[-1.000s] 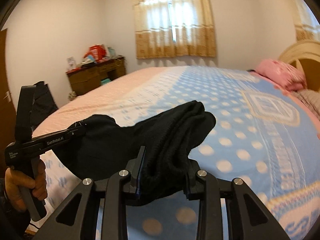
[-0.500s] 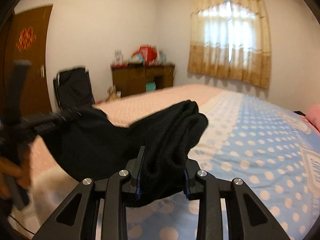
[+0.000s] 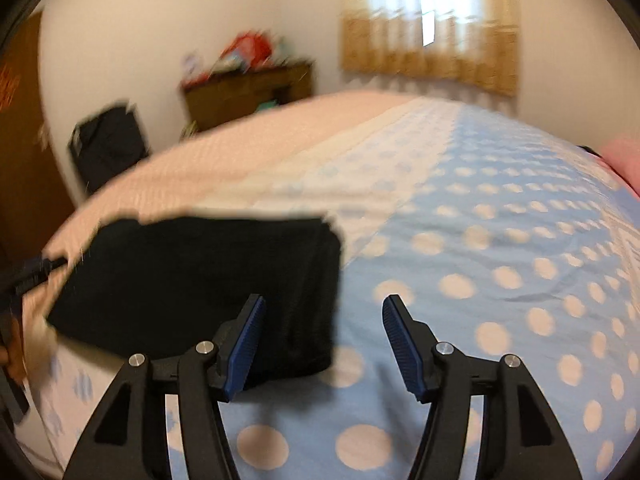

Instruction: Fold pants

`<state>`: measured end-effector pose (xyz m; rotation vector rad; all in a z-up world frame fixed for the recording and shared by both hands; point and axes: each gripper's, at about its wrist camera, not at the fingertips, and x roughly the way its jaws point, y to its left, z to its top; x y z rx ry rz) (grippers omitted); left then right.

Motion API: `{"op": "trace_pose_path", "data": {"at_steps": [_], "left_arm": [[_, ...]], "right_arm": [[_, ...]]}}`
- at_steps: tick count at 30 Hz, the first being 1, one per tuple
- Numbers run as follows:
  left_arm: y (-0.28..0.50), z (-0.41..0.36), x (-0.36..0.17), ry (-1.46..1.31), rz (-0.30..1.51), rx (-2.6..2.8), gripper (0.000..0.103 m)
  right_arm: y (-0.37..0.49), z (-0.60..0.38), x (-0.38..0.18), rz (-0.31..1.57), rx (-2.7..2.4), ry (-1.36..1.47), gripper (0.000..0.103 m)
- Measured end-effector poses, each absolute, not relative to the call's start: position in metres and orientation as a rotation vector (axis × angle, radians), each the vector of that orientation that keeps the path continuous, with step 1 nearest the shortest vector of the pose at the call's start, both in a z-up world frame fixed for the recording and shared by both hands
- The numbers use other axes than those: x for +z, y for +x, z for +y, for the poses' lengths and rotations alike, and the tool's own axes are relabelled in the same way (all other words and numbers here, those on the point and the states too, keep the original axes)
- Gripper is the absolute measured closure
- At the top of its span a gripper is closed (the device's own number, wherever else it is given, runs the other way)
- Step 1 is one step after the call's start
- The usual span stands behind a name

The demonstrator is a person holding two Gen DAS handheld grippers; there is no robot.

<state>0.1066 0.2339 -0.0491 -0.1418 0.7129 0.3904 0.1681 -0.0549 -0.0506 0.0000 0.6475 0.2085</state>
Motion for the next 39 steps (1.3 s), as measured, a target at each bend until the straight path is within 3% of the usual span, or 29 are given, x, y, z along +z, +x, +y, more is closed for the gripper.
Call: {"op": "trace_pose_path", "data": {"at_steps": [5, 8, 13, 18, 28, 31, 33, 39], "left_arm": [[0.109, 0.212, -0.034, -0.146, 0.647, 0.311, 0.054], [0.118, 0.194, -0.043, -0.144, 0.683, 0.256, 0.053], [0.127, 0.180, -0.068, -0.122, 0.758, 0.240, 0.053], [0.125, 0.183, -0.070, -0.120, 0.748, 0.287, 0.029], [0.121, 0.185, -0.068, -0.121, 0.763, 0.276, 0.023], [0.115, 0.182, -0.065, -0.105, 0.763, 0.275, 0.023], [0.109, 0.179, -0.063, -0.103, 0.762, 0.264, 0.023], [0.082, 0.164, -0.051, -0.043, 0.730, 0.227, 0.018]], "right_arm": [[0.145, -0.054, -0.029, 0.557, 0.231, 0.135, 0.041], [0.146, -0.033, -0.035, 0.582, 0.283, 0.108, 0.056], [0.161, -0.016, -0.067, 0.673, 0.238, 0.049, 0.057], [0.164, -0.024, -0.088, 0.714, 0.208, 0.069, 0.057], [0.146, -0.027, -0.076, 0.716, 0.178, 0.084, 0.056], [0.121, -0.038, -0.061, 0.658, 0.186, 0.202, 0.048], [0.101, -0.038, -0.055, 0.617, 0.176, 0.237, 0.035], [0.068, -0.025, -0.049, 0.616, 0.200, 0.264, 0.033]]}}
